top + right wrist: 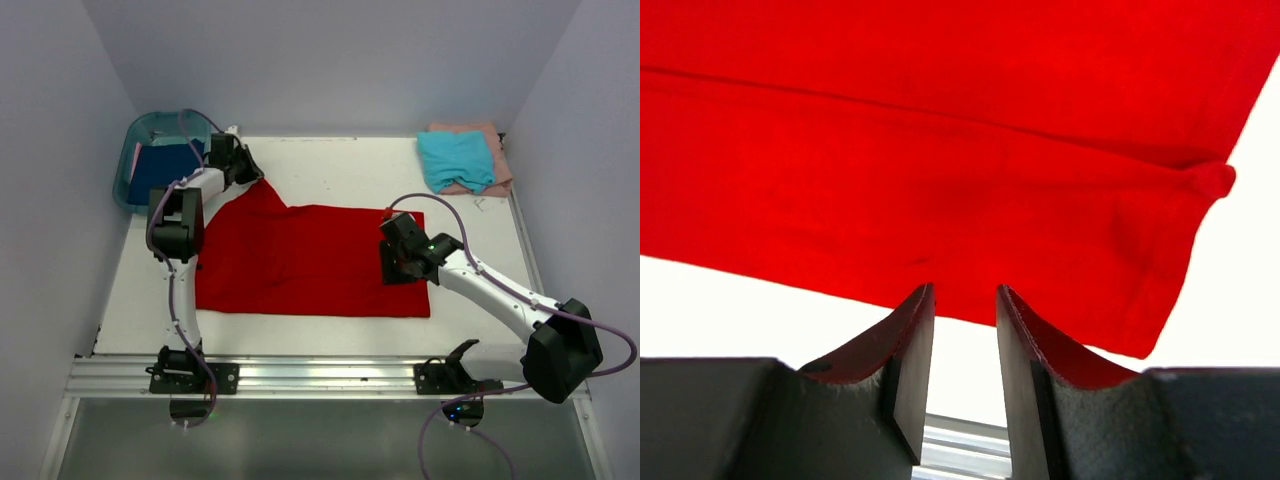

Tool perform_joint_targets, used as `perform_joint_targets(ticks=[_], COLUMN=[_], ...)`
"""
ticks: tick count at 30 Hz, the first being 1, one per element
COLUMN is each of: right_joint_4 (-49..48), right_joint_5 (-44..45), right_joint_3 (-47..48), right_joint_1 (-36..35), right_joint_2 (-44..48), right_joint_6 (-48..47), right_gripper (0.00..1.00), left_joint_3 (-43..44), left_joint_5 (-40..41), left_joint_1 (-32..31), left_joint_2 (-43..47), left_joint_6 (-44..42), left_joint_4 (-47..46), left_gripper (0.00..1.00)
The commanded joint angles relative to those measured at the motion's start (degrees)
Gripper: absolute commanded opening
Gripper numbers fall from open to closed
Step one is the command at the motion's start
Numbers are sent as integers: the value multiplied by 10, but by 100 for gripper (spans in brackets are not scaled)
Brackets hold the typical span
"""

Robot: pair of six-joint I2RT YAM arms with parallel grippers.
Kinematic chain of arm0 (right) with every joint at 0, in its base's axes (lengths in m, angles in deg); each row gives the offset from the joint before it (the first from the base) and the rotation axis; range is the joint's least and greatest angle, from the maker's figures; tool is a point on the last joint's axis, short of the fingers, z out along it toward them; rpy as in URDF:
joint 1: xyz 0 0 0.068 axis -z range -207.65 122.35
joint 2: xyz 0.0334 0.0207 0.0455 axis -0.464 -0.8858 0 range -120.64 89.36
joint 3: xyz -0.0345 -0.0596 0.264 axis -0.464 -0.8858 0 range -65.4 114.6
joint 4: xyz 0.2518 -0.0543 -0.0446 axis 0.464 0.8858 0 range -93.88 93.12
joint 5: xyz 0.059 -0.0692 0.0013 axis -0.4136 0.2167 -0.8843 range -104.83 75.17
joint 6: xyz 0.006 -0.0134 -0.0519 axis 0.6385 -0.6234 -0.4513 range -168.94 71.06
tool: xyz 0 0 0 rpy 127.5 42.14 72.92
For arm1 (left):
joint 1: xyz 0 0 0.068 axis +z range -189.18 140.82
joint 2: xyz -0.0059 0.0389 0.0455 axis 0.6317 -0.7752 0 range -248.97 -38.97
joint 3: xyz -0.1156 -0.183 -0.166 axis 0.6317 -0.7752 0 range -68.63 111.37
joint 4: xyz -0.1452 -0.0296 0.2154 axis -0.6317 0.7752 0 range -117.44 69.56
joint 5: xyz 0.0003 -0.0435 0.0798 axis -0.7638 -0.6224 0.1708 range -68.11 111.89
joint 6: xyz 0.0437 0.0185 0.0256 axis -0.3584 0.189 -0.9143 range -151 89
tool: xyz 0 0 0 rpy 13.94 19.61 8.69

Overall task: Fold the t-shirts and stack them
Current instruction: Grap the side of the flattened tshirt furthest away from the robot with both arms

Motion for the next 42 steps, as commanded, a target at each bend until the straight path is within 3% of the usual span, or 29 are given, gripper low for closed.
perform_joint_targets(ticks=[1, 9, 14, 18, 22, 24, 27, 31, 35, 42], right_joint_4=[0, 10, 17, 15, -9, -40, -78, -127, -158, -186], right_joint_5=[33, 182, 289, 342, 323, 288, 241, 196, 138, 31], right_joint_3=[-4, 11, 32, 60, 95, 99, 110, 132, 170, 242], right_joint_1=[-3, -2, 2, 17, 65, 86, 129, 184, 233, 292], right_joint_2=[13, 46, 47, 18, -28, -56, -94, -151, -215, -337], right_joint_6=[4, 53, 83, 92, 80, 66, 63, 44, 28, 17], right_gripper=[34, 31, 31, 71, 94, 98, 98, 88, 70, 65], left_joint_3=[-35, -88, -125, -224, -322, -371, -428, -484, -512, -543], left_joint_5=[-41, -37, -9, 22, 42, 42, 38, 18, 39, 71], left_joint_1=[-3, -3, -4, -4, -5, -6, -7, -12, -24, -30], left_joint_2=[74, 177, 239, 333, 416, 456, 501, 550, 602, 655], left_joint_6=[5, 2, -8, 1, 10, 9, 13, 26, 25, 14], left_joint_4=[-97, -112, -67, -47, -33, -31, -3, 5, 36, 112], left_gripper=[0, 0, 0, 0, 0, 0, 0, 0, 0, 0])
